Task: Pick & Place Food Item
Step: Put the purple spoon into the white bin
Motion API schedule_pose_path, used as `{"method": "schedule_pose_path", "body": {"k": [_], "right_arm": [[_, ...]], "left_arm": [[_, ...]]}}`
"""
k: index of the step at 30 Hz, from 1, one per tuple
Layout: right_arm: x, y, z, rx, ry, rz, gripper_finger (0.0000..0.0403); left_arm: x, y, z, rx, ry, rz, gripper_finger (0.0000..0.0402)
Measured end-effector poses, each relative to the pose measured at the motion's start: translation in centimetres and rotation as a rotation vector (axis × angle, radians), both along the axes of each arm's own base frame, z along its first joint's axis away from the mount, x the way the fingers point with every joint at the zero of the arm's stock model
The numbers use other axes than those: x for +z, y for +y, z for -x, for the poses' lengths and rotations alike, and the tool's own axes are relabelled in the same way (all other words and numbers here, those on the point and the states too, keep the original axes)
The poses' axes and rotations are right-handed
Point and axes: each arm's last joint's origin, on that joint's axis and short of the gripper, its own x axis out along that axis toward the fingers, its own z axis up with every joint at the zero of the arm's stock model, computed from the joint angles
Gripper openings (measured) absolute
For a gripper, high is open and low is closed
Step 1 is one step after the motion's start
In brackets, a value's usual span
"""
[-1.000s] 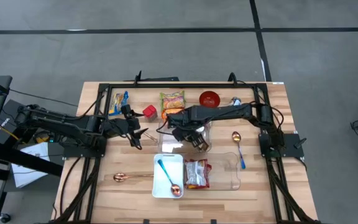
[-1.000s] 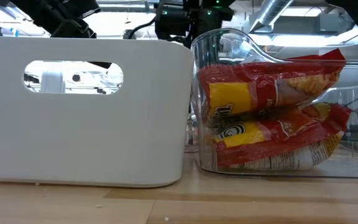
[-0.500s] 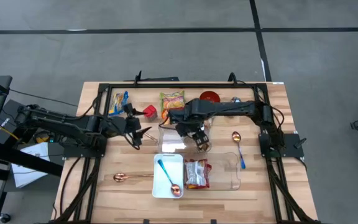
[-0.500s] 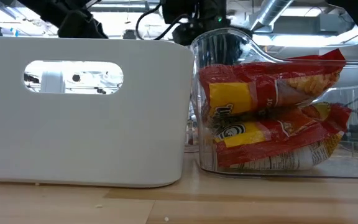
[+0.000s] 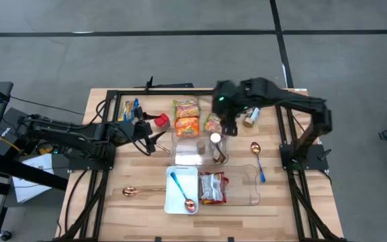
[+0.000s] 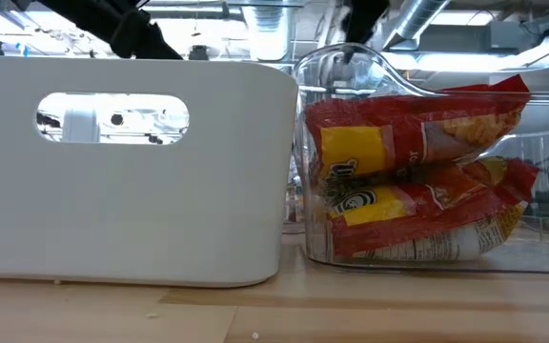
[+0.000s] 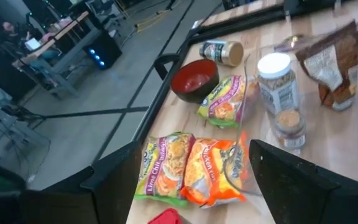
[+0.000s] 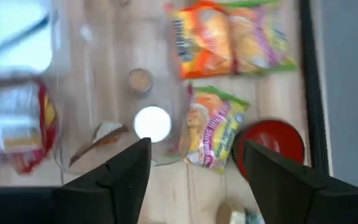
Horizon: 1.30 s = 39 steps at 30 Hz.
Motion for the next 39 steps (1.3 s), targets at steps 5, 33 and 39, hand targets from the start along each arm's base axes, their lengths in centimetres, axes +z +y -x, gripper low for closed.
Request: {"method": "schedule_pose_path", "body": {"k": [5, 33, 39], "right_arm": [[0.4, -1.0, 4.0, -0.274, -0.047, 0.016, 0.0235], [-13.0, 4.6, 16.7, -0.85, -0.005, -0.126, 0.0173], [-14.3, 5.2, 17.7, -0.99, -0.041, -0.189, 0.0173]], "left_arm": [[-0.1, 0.0, -0.1, 0.037, -0.062, 0.099, 0.0291], [-2.5, -0.9, 0.0, -0.013, -0.248, 0.27, 0.0285], [-2.5, -0.9, 0.0, -0.02, -0.22, 0.219, 0.0285]]}}
